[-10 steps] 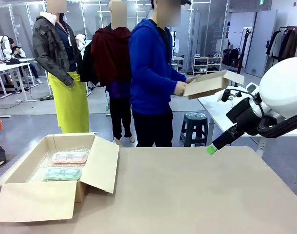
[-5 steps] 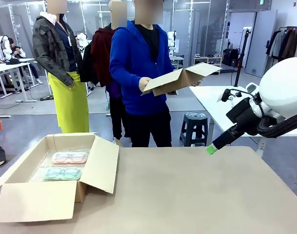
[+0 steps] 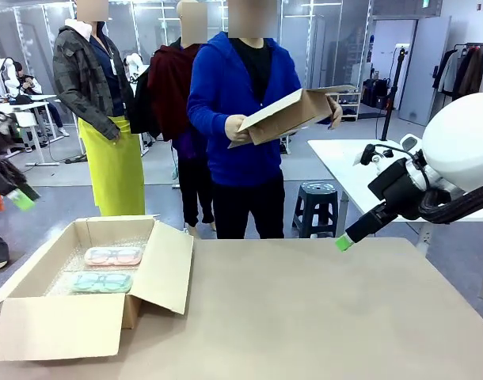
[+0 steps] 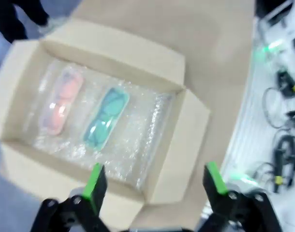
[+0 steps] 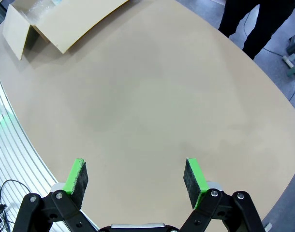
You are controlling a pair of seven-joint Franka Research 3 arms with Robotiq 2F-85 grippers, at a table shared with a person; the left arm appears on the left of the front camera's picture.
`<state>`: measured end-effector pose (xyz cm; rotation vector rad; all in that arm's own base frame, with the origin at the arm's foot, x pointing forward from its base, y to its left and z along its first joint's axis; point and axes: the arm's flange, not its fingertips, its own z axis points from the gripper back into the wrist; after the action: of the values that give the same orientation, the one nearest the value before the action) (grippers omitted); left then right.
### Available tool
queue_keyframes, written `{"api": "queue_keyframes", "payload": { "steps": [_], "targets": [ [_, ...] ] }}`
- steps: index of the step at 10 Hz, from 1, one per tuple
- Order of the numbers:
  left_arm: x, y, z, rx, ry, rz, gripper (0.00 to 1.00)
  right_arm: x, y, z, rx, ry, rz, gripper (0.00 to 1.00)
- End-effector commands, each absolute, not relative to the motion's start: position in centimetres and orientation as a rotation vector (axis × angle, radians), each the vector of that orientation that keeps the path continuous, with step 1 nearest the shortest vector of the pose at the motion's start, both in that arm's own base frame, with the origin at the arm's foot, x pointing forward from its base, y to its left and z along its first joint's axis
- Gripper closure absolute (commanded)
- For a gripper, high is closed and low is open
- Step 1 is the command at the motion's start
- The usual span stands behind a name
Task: Pack the glasses set securely to prepare it for shipping.
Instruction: Position the Package Box on the left side of the table.
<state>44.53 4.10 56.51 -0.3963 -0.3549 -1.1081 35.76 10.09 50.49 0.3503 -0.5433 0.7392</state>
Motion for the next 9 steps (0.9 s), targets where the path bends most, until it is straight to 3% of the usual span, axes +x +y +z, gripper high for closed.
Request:
{"api": "queue_keyframes", "payload": {
  "steps": [1, 3, 6, 9],
  "targets": [
    [41.6, 0.0, 54.7, -0.258, -0.362, -1.104, 0.0, 35.5, 10.4, 50.4, 0.341, -0.544, 0.728, 0.0],
    [40.3, -3.6, 53.9, -0.163, -0.401, -1.065, 0.0, 35.5, 10.4, 50.4, 0.341, -0.544, 0.728, 0.0],
    [41.1, -3.7, 53.4, -0.245, -0.367, -1.037, 0.0, 35.5, 10.4, 50.4, 0.341, -0.544, 0.728, 0.0],
    [40.5, -4.8, 54.0, -0.205, -0.402, -1.073, 0.0, 35.5, 10.4, 50.4, 0.341, -0.544, 0.728, 0.0]
  ]
}}
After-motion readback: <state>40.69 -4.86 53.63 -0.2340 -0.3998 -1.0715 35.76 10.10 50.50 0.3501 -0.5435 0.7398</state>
